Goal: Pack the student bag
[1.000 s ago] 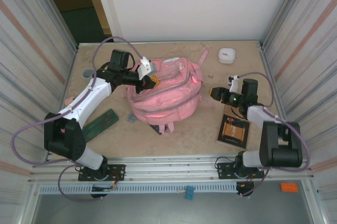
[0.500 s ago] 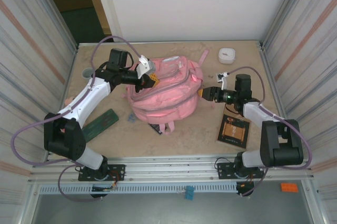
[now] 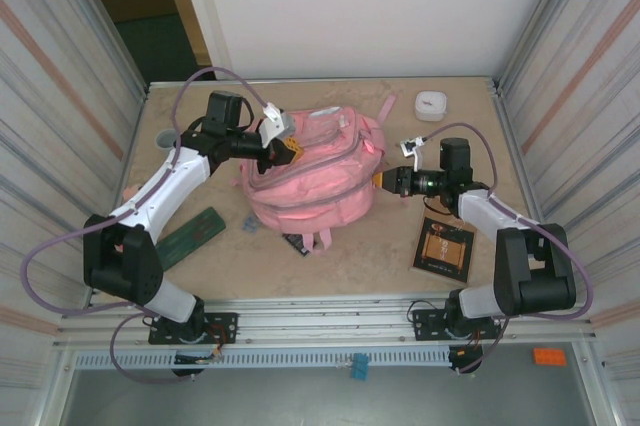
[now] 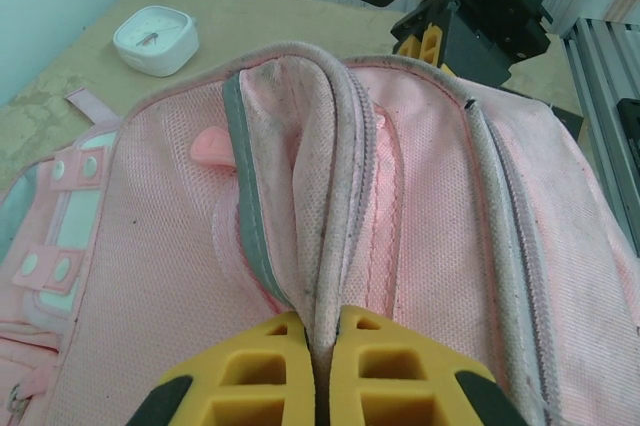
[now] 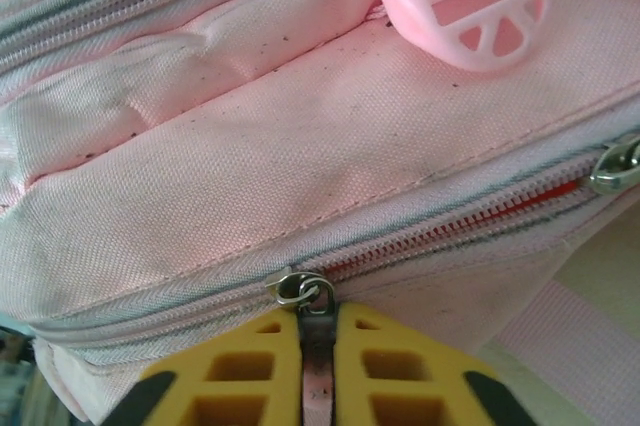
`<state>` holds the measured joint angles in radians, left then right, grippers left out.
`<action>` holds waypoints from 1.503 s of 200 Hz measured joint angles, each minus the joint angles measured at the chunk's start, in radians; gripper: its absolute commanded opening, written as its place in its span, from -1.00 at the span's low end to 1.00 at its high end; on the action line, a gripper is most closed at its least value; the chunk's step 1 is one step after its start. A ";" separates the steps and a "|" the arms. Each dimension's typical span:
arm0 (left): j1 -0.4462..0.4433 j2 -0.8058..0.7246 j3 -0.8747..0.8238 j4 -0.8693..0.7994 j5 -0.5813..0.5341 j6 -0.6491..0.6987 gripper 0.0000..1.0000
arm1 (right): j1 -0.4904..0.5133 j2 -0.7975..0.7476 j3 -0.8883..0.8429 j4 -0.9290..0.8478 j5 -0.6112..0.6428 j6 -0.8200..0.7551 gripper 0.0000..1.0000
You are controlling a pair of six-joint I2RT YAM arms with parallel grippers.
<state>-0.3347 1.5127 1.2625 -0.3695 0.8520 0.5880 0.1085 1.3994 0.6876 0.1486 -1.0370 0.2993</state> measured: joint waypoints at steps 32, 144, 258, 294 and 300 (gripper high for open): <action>-0.011 0.000 -0.003 0.026 -0.066 -0.019 -1.00 | -0.001 -0.006 0.001 -0.030 -0.005 0.003 -1.00; -0.191 0.000 -0.023 0.148 -0.563 -0.105 -1.00 | 0.258 -0.125 0.055 -0.156 0.153 0.121 -1.00; -0.212 0.045 -0.035 0.211 -0.502 -0.102 -1.00 | 0.232 -0.250 -0.023 -0.093 0.386 0.531 0.27; -0.171 0.045 -0.052 0.208 -0.370 -0.074 -1.00 | 0.225 -0.188 -0.024 -0.045 0.369 0.640 0.19; -0.165 0.045 -0.052 0.208 -0.349 -0.069 -1.00 | 0.225 -0.178 -0.024 -0.034 0.366 0.658 0.13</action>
<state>-0.4999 1.5581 1.2102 -0.1612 0.5026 0.5190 0.3332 1.2213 0.6636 0.1146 -0.6712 0.9569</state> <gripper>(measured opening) 0.077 0.615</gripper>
